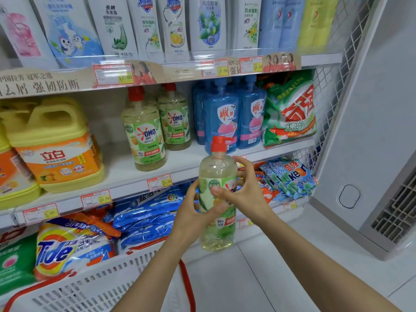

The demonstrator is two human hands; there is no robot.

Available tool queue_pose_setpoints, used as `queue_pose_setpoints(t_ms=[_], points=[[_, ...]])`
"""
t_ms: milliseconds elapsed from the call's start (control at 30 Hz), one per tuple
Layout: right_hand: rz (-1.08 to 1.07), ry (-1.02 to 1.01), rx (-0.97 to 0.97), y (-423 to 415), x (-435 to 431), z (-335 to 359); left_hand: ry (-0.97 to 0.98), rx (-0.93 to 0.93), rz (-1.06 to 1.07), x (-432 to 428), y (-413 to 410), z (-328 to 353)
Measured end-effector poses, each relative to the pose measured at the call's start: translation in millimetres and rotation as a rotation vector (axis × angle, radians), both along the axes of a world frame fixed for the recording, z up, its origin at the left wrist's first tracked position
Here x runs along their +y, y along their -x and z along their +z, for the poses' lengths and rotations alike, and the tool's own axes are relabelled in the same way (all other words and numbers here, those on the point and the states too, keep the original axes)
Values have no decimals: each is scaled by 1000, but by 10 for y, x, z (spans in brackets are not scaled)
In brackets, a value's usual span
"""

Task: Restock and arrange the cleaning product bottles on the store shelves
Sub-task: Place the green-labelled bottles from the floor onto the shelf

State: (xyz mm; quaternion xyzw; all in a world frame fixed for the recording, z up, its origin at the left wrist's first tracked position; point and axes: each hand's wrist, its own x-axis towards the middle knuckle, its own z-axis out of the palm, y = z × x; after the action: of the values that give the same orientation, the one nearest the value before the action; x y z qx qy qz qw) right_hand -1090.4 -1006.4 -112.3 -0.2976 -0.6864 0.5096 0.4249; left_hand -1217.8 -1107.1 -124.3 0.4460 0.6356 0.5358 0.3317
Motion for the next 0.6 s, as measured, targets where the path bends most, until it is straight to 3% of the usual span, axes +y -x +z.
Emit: queue_pose_setpoints(t_ms=[100, 233, 400, 533, 600], points=[[62, -16, -61, -36, 17, -58, -24, 38, 81, 34, -15, -92], [302, 108, -201, -288, 147, 64, -14, -1, 74, 29, 28, -235], [96, -79, -248, -353, 281, 402, 53, 129, 14, 68, 30, -437], [191, -197, -676, -363, 426, 385, 80, 137, -74, 105, -9, -650], [207, -191, -707, -390, 443, 267, 112, 138, -115, 123, -17, -760]])
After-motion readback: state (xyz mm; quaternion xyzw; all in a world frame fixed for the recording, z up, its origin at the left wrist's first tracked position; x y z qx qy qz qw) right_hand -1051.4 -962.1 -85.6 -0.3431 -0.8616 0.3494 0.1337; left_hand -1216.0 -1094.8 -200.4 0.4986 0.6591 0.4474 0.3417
